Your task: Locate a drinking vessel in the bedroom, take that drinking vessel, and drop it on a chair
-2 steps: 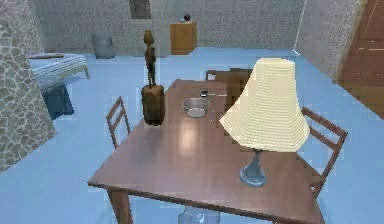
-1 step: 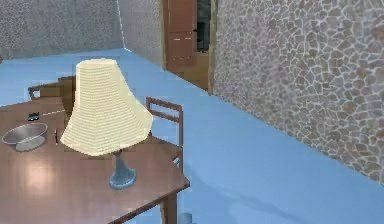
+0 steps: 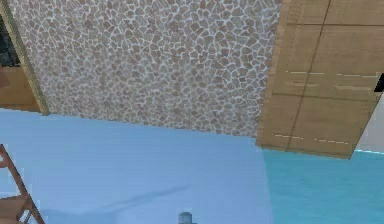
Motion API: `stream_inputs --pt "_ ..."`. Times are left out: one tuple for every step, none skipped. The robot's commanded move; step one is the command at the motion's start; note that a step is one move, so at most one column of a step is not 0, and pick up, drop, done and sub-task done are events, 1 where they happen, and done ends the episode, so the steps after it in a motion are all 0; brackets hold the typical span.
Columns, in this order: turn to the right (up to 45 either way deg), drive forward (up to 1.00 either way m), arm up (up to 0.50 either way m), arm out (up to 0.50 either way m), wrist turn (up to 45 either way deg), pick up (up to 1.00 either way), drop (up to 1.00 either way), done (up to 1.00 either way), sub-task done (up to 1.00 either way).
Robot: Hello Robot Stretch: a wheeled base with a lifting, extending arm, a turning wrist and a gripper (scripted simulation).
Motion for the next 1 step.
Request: stream_inputs --pt "15.0 0.0 0.0 0.0 0.0 0.0 0.0 0.0 0.0"
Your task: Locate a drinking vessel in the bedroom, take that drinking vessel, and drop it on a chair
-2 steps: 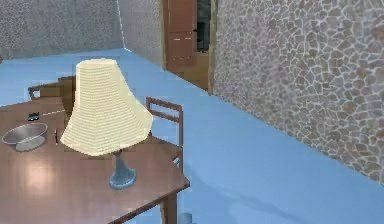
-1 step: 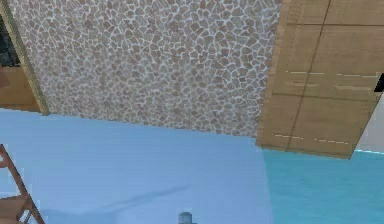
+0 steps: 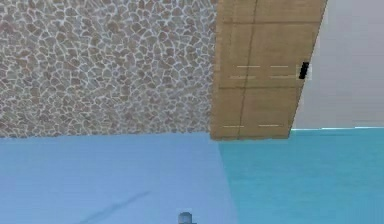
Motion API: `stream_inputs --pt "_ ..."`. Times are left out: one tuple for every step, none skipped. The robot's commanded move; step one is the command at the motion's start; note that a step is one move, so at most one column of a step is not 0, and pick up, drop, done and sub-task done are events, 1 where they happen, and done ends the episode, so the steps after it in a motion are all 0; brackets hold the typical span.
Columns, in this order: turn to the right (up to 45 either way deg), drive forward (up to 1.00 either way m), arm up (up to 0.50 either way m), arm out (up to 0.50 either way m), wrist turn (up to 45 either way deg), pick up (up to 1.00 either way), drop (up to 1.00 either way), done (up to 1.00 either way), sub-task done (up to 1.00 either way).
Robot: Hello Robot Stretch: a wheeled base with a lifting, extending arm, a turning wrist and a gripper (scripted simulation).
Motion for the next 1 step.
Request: stream_inputs --pt "0.0 0.2 0.0 0.0 0.0 0.0 0.0 0.0 0.0"
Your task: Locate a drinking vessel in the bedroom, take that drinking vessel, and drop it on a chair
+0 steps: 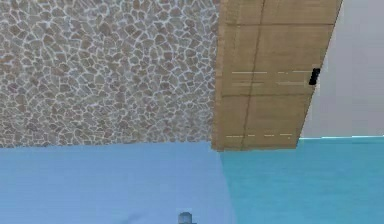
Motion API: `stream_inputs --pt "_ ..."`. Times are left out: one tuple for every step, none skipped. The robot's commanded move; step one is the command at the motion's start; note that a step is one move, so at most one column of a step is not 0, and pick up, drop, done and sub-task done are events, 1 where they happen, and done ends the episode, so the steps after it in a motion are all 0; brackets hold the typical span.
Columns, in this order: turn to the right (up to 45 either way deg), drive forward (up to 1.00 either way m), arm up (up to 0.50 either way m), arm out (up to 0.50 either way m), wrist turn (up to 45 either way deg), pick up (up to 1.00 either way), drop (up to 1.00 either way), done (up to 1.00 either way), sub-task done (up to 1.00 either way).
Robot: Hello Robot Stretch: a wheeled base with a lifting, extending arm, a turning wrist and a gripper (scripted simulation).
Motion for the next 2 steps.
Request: stream_inputs --pt "-24.0 0.0 0.0 0.0 0.0 0.0 0.0 0.0 0.0" --pt "0.0 0.4 0.0 0.0 0.0 0.0 0.0 0.0 0.0"
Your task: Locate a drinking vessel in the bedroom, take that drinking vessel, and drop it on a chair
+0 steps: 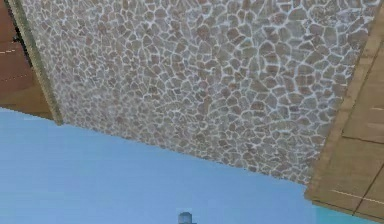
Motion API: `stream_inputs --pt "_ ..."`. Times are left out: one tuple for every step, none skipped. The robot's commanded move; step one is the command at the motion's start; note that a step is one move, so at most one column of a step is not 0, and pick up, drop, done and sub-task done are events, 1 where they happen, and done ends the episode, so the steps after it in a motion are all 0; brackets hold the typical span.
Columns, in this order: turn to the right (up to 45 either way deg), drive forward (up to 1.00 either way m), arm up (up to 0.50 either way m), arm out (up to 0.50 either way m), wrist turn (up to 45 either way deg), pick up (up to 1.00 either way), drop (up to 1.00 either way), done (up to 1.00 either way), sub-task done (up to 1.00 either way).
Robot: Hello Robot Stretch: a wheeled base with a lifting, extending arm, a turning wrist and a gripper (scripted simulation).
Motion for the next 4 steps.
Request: stream_inputs --pt "-42.0 0.0 0.0 0.0 0.0 0.0 0.0 0.0 0.0" --pt "0.0 1.0 0.0 0.0 0.0 0.0 0.0 0.0 0.0" --pt "-12.0 0.0 0.0 0.0 0.0 0.0 0.0 0.0 0.0" --pt "0.0 0.05 0.0 0.0 0.0 0.0 0.0 0.0 0.0"
